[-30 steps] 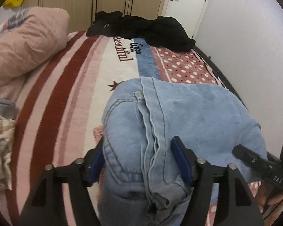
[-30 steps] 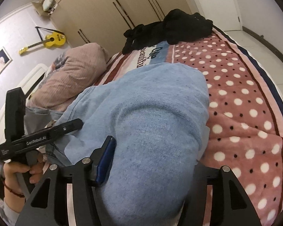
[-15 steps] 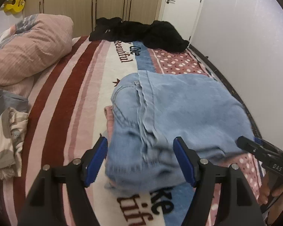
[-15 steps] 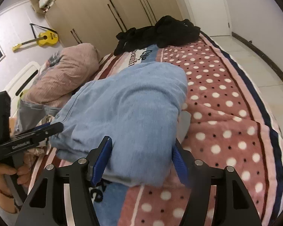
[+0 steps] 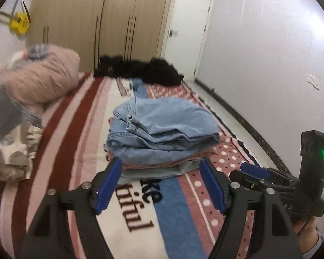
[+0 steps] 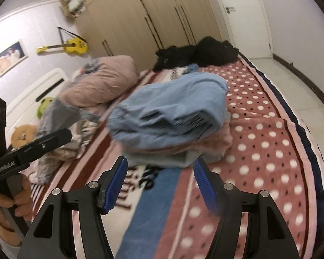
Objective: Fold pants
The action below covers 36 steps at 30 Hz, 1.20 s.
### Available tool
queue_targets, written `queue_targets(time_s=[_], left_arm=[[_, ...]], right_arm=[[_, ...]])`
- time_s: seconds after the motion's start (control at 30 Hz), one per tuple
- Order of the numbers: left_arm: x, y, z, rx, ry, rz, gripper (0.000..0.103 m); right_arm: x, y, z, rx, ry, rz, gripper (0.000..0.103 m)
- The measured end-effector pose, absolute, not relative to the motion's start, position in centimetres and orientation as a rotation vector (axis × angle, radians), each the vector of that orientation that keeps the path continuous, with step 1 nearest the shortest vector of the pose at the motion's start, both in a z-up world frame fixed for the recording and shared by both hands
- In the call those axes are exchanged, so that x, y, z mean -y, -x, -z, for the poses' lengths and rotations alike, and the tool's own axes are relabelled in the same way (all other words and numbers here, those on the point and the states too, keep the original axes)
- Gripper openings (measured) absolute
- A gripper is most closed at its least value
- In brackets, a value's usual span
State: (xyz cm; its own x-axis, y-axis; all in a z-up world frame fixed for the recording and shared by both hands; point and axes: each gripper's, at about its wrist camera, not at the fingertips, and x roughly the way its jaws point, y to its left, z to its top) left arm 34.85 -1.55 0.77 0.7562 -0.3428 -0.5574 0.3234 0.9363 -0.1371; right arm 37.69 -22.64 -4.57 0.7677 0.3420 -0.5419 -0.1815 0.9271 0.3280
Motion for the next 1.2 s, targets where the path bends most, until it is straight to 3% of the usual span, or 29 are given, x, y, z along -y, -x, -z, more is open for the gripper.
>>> queue_targets(time_s=[0.17,0.3,0.57,1.2], left_arm=[[-0.9,-23.8,-0.2,-0.401,-0.002,0.214,0.08],[-2.6,-17.7,1.5,-0.345,0.015,0.168,0.084],[-3.8,-11.6,3.5,-0.298,0.036,0.146,0.092],[-3.8,-9.7,3.5,-0.274,0.012,0.138,0.094]], right_arm=[[20.4,-28.4,4.0,-0.493,-0.178,-0.309,0.066],[18.8,-20.2,5.1,-0.373,-0.124,-0.311,0.074],[16.0,-11.1,5.5,-0.253,0.01,-0.225,0.102],[15.5,-7.0,4.4,-0.215,-0.004,-0.159,0.102]])
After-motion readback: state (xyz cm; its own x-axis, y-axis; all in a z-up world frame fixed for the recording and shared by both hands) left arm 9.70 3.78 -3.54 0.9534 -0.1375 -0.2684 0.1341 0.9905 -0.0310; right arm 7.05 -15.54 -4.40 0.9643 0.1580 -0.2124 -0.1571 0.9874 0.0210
